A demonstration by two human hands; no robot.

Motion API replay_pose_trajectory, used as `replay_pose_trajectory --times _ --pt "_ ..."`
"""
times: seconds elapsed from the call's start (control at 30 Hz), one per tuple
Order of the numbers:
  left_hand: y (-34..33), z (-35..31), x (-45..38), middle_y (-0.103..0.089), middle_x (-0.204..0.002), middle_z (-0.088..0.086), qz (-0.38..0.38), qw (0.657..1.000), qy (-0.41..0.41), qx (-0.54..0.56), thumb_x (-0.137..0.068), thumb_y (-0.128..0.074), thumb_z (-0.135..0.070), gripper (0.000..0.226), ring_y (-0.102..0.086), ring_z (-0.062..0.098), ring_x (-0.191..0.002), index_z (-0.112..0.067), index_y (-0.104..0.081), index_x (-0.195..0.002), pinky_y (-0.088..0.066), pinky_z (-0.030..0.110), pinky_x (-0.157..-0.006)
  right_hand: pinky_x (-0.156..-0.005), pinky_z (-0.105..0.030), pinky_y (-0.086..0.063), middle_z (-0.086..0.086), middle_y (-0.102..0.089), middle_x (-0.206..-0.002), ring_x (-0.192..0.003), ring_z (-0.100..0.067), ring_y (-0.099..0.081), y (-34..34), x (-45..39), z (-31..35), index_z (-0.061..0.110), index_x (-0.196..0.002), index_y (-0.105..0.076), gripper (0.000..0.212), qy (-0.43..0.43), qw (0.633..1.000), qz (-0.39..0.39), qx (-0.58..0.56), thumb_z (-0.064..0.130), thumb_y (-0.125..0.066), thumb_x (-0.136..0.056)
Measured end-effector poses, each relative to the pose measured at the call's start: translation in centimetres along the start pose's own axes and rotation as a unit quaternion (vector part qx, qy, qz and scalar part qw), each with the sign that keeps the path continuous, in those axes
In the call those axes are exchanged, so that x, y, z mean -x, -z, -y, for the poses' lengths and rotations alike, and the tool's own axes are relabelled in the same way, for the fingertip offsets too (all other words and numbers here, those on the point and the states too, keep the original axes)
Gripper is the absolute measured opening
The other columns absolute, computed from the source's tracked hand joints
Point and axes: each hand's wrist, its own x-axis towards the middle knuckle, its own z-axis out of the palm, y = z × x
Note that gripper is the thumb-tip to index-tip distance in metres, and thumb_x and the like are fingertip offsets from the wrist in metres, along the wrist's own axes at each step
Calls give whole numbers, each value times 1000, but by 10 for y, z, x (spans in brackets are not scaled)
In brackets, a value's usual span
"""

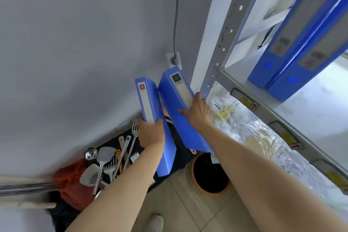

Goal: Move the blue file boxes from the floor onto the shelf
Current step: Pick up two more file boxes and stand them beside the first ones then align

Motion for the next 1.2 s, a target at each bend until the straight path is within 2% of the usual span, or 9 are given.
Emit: replay_pose_trajectory --times 0.27,0.4,0.47,0.53,0.63,0.83,0.93,1.07,1.2 --pt "33 -80 63 -59 -89 7 12 996 -84 37 -79 -63 -23 39 -60 28 -74 -7 -45 -110 -56 43 -67 -64 -38 -47 -10 -67 -103 -93 -35 -68 62 75 36 14 -117 -37 54 -62 980 -104 -157 39 -72 -85" --pt "54 -100 103 -51 -74 -6 19 984 -162 76 -81 -69 -20 39 -56 20 -65 -5 -45 -108 -43 25 -52 -75 -44 -53 -2 -65 -89 -88 -31 -67 86 112 42 16 -116 -38 53 -59 945 -170 -274 30 -75 -81" --pt "66 -105 126 -55 -81 -9 25 971 -219 95 -80 -73 -19 42 -60 18 -73 -6 -45 -110 -46 17 -57 -77 -44 -54 8 -56 -79 -83 -24 -65 97 134 42 18 -123 -41 58 -44 926 -201 -315 27 -77 -79" --pt "75 -107 149 -60 -96 -5 34 954 -278 110 -78 -76 -16 49 -63 13 -82 -9 -47 -117 -51 15 -67 -79 -40 -54 9 -56 -91 -84 -16 -60 105 155 40 21 -130 -42 64 -15 909 -237 -343 27 -77 -76" --pt "82 -106 177 -63 -116 4 57 931 -339 121 -76 -75 -15 58 -65 19 -98 -11 -49 -127 -58 29 -82 -81 -31 -52 12 -53 -113 -87 -3 -51 117 182 32 27 -129 -45 61 9 888 -272 -371 26 -75 -76" --pt "81 -109 236 -59 -119 4 139 889 -405 163 -76 -77 -12 60 -63 18 -107 -19 -46 -127 -56 13 -81 -72 -8 -40 25 -45 -108 -99 18 -46 147 225 -8 41 -119 -41 60 21 831 -354 -428 22 -78 -77" --pt "72 -103 267 -58 -118 4 186 869 -424 176 -76 -77 -12 60 -61 21 -110 -24 -44 -125 -55 14 -86 -71 -4 -40 35 -41 -107 -102 19 -45 158 244 -35 46 -118 -36 67 22 811 -406 -420 19 -81 -76" --pt "56 -87 308 -58 -117 6 252 856 -414 181 -76 -77 -9 61 -59 31 -114 -19 -46 -127 -50 17 -95 -75 -19 -49 37 -42 -108 -103 12 -49 165 268 -78 55 -116 -32 77 -2 788 -466 -402 19 -85 -74" --pt "35 -73 339 -56 -117 -1 309 838 -415 175 -77 -77 -15 63 -56 24 -115 -42 -41 -120 -50 5 -85 -72 -34 -56 18 -49 -106 -98 -4 -54 168 285 -116 64 -108 -31 77 -37 770 -497 -398 20 -85 -75"
